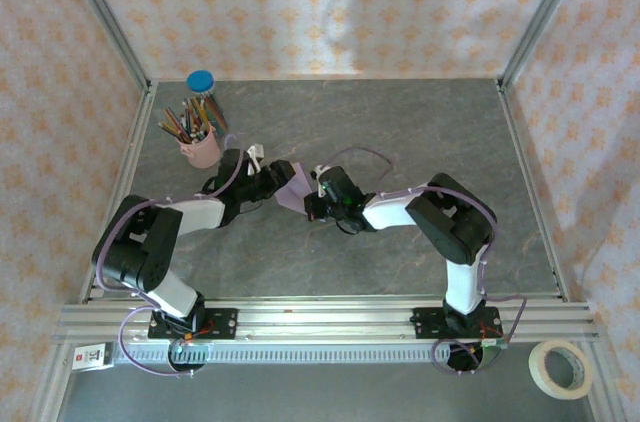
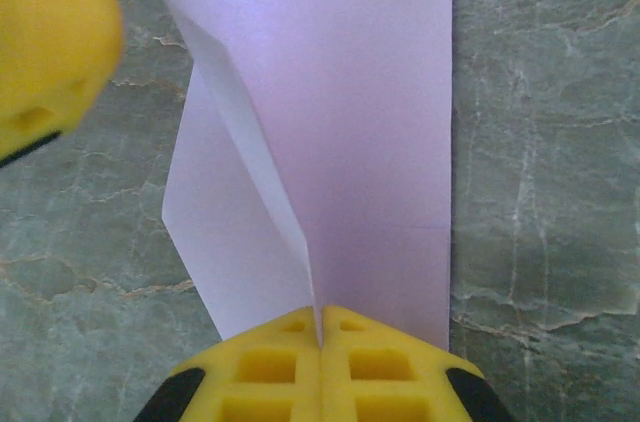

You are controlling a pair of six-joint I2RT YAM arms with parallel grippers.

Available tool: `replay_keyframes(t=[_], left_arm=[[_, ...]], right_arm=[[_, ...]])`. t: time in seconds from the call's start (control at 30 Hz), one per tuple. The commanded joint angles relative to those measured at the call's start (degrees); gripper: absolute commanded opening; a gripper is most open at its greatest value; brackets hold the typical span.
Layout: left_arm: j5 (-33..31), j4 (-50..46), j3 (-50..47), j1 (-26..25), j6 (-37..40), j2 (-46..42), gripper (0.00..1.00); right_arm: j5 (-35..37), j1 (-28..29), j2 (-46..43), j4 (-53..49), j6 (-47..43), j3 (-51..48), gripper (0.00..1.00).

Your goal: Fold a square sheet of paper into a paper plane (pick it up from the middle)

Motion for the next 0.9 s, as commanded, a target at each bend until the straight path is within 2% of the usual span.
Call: replay_keyframes(t=[0.0, 0.13, 0.3, 0.57, 0.87], left_arm=[[-1.55, -0.75, -1.63, 0.7, -0.23, -1.6, 0.6], [0.16, 1.58, -2.5, 0.7, -0.72, -1.66, 0.57], [4.2, 6.11, -2.98, 0.7, -2.14, 0.55, 0.48], [8.09, 11.52, -2.82, 0.73, -4.11, 5.13, 0.27], [10.62, 15.38, -2.7, 0.65, -4.94, 8.1, 0.15]], right_arm=[[-5.62, -1.58, -1.41, 5.65, 2.9, -2.16, 0.03], [-10.66, -3.25, -1.36, 9.74, 5.93, -3.67, 0.02], [-15.49, -4.55, -0.12, 12.62, 9.9, -3.7, 0.0], [-19.26, -5.61, 2.4, 15.26, 14.83, -3.43, 0.0], [-23.15, -6.82, 4.78, 17.71, 18.38, -3.64, 0.0]])
